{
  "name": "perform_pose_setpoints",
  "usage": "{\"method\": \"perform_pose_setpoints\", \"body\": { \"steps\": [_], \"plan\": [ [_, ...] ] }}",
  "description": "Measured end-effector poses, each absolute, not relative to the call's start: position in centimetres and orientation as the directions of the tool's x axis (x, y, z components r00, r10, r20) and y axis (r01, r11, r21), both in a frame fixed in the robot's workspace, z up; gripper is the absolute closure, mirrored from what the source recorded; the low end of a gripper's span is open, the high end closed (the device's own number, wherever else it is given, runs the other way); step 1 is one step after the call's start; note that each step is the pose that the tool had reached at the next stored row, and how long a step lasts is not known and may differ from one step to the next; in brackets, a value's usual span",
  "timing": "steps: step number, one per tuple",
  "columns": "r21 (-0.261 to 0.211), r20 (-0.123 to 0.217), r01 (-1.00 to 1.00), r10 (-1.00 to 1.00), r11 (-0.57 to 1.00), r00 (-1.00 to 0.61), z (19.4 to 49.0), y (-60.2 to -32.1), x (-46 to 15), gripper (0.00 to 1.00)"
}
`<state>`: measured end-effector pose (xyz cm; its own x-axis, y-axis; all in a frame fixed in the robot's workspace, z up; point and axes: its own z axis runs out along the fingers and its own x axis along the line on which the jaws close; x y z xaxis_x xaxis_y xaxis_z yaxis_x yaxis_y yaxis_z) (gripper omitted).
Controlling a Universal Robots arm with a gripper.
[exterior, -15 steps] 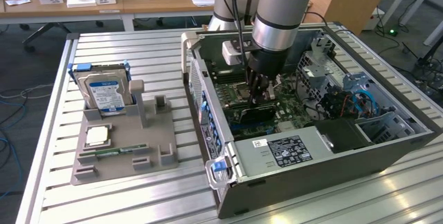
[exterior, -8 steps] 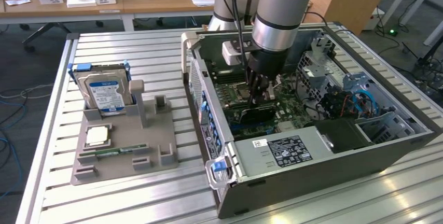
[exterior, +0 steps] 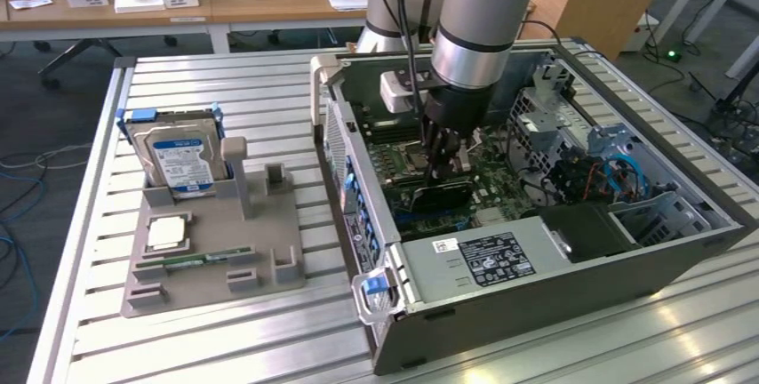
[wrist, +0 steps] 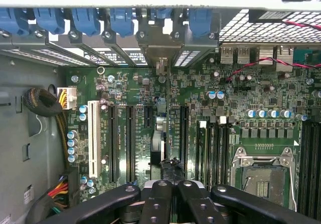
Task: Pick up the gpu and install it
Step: 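Press down on the gpu until it lock into place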
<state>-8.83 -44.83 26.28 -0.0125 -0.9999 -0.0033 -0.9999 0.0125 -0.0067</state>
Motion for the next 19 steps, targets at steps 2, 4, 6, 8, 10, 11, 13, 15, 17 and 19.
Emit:
{"method": "perform_pose_setpoints", "body": {
  "steps": [2,4,6,8,10,11,13,15,17,19],
  "plan": [
    [-0.007,-0.003,-1.000,-1.000,0.013,-0.012,26.27,-44.83,-8.85,0.89],
    [-0.007,-0.003,-1.000,-1.000,0.013,-0.013,26.25,-44.83,-8.89,0.89],
    [-0.007,-0.003,-1.000,-1.000,0.012,-0.012,26.22,-44.83,-8.93,0.89],
    [-0.007,-0.003,-1.000,-1.000,0.012,-0.012,26.20,-44.84,-8.96,0.89],
    [-0.007,-0.003,-1.000,-1.000,0.013,-0.012,26.18,-44.84,-9.01,0.89],
    [-0.007,-0.003,-1.000,-1.000,0.013,-0.013,26.17,-44.84,-9.04,0.89],
    [-0.007,-0.003,-1.000,-1.000,0.013,-0.013,26.14,-44.84,-9.10,0.89],
    [-0.007,-0.003,-1.000,-1.000,0.012,-0.012,26.12,-44.85,-9.14,0.89],
    [-0.007,-0.004,-1.000,-1.000,0.012,-0.012,26.11,-44.85,-9.17,0.89],
    [-0.007,-0.004,-1.000,-1.000,0.013,-0.013,26.10,-44.85,-9.19,0.89]
  ]
}}
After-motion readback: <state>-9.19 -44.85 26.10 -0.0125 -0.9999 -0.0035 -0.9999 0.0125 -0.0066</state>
